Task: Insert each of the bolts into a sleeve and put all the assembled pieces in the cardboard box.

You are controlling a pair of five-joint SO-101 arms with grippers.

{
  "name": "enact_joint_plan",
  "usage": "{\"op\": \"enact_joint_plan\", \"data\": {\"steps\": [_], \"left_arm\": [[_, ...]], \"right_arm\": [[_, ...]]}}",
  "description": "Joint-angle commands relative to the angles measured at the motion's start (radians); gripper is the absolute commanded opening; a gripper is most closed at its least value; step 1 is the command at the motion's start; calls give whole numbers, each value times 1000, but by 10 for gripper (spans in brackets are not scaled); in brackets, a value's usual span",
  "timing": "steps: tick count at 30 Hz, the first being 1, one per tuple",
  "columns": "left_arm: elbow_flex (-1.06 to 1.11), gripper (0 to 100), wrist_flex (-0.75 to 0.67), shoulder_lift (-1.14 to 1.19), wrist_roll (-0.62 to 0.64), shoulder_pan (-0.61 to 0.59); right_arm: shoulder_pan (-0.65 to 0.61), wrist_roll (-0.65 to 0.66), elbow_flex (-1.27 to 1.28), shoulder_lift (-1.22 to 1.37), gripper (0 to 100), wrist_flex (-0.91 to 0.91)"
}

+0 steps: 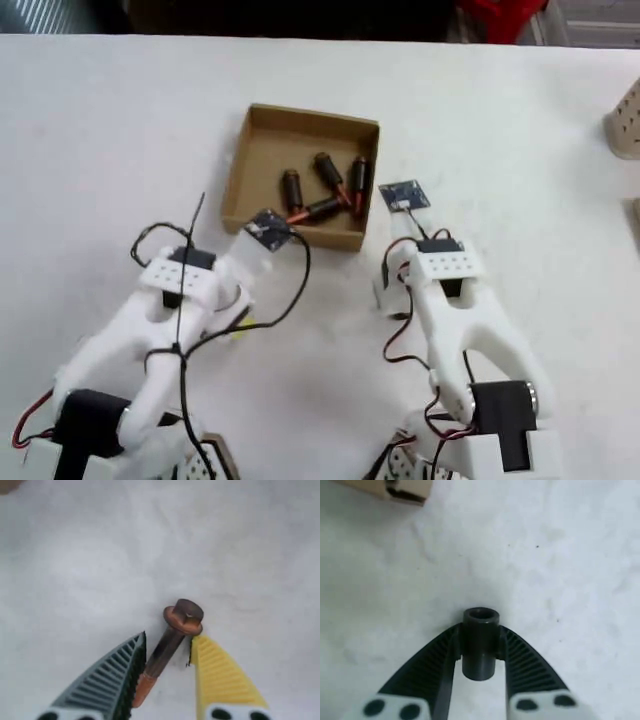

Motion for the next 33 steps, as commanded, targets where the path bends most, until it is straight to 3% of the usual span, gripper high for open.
{"op": "enact_joint_plan", "data": {"steps": [1,5,14,19,25,33], "left_arm": [[-35,138,-8,12,12,12],[-34,14,-17,15,11,13],[-35,20,-26,5,14,-54],[-51,22,-81,-31,126,-185],[-57,23,-155,-56,230,-314],[-100,24,-209,-48,374,-440]], "right_arm": [[12,12,-20,-8,17,-13],[12,12,-20,-8,17,-13],[2,6,-25,-15,17,-8],[-15,-146,-20,-102,17,28],[-163,-224,2,-179,17,93],[-337,-222,11,-182,17,53]]}}
